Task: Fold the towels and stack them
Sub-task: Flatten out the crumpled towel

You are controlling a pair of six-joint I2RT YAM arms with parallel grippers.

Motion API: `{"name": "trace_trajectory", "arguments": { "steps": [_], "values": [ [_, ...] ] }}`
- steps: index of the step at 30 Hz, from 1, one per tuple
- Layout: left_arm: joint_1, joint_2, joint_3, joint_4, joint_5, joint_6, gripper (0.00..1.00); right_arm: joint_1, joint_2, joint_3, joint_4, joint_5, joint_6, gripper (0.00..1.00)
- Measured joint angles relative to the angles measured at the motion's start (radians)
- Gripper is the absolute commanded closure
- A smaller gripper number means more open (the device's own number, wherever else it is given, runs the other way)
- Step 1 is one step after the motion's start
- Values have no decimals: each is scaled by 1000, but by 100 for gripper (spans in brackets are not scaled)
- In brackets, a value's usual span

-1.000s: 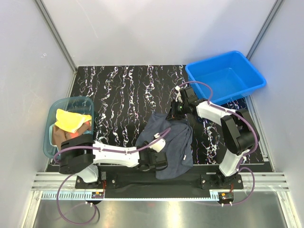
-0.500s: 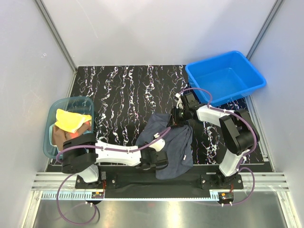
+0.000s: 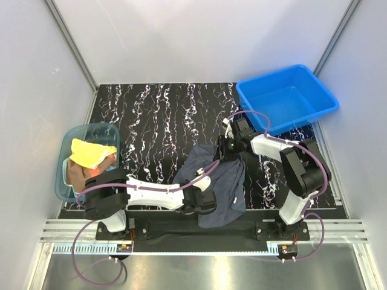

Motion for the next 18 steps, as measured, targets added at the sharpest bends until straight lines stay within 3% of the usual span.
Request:
{"name": "trace_trajectory", "arguments": {
  "steps": [3, 6, 10, 12, 15, 17, 18],
  "values": [
    [10, 21, 19, -23, -5, -8, 63, 0, -6, 0, 6, 4, -10, 53],
    [17, 37, 27, -34, -8, -20, 74, 0, -7, 0, 21, -2, -11, 55],
    [33, 52, 28, -51, -8, -36, 100, 0, -7, 0, 35, -11, -10, 60],
    [43, 60, 28, -56, -10, -40, 100, 0, -7, 0, 40, -20, -10, 63],
    [53, 61, 28, -63, -14, -48, 100, 0, -7, 3, 39, -25, -9, 79],
    [56, 61, 28, -77, -23, -62, 100, 0, -7, 12, 34, -26, -10, 97],
    [56, 61, 28, -86, -30, -68, 100, 0, -7, 21, 27, -26, -9, 100]
  ]
}}
